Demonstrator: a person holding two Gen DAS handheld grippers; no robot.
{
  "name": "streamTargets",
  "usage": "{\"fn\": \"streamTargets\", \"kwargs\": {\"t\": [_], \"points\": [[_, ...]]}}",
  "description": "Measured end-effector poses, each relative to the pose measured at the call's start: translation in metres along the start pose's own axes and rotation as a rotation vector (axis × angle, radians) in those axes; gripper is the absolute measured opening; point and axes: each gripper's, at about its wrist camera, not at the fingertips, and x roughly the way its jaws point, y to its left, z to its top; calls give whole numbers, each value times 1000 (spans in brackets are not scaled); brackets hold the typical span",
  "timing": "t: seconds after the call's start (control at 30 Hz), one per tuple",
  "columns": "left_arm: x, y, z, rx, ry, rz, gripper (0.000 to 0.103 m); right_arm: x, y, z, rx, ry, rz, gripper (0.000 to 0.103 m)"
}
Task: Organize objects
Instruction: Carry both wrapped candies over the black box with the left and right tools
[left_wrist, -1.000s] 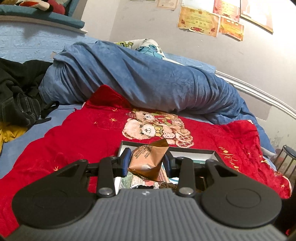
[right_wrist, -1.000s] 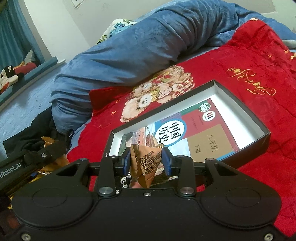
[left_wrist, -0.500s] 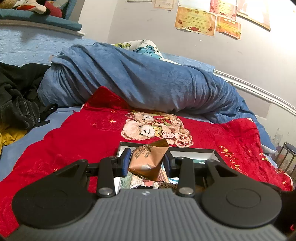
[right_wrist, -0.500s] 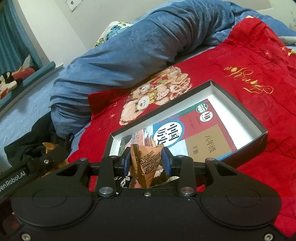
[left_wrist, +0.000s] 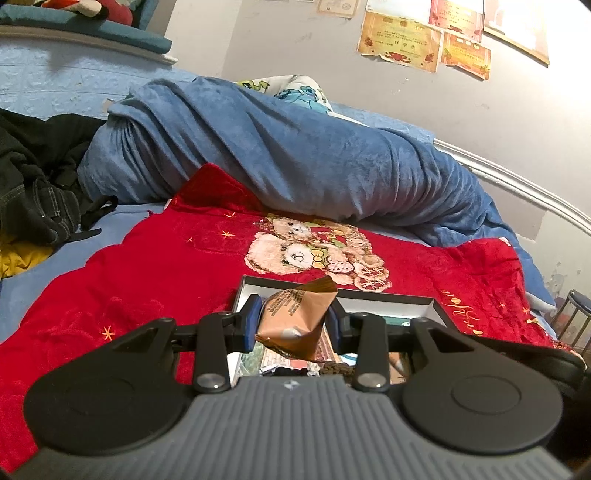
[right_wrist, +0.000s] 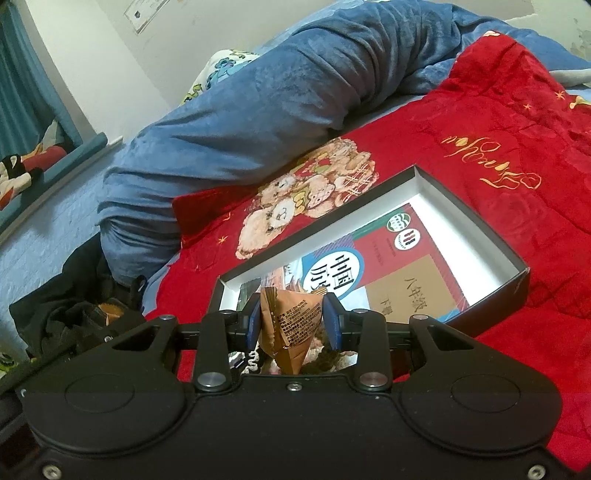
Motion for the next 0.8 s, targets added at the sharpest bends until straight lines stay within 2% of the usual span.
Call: {"fn": "streamTargets", "kwargs": {"t": [0.2, 0.8], "points": [[3, -6, -3, 18, -3, -9, 41, -2, -9, 6, 31, -11, -6, 34], [12, -4, -7, -20, 18, -37, 41, 1, -16, 9, 67, -7, -22, 34]]}}
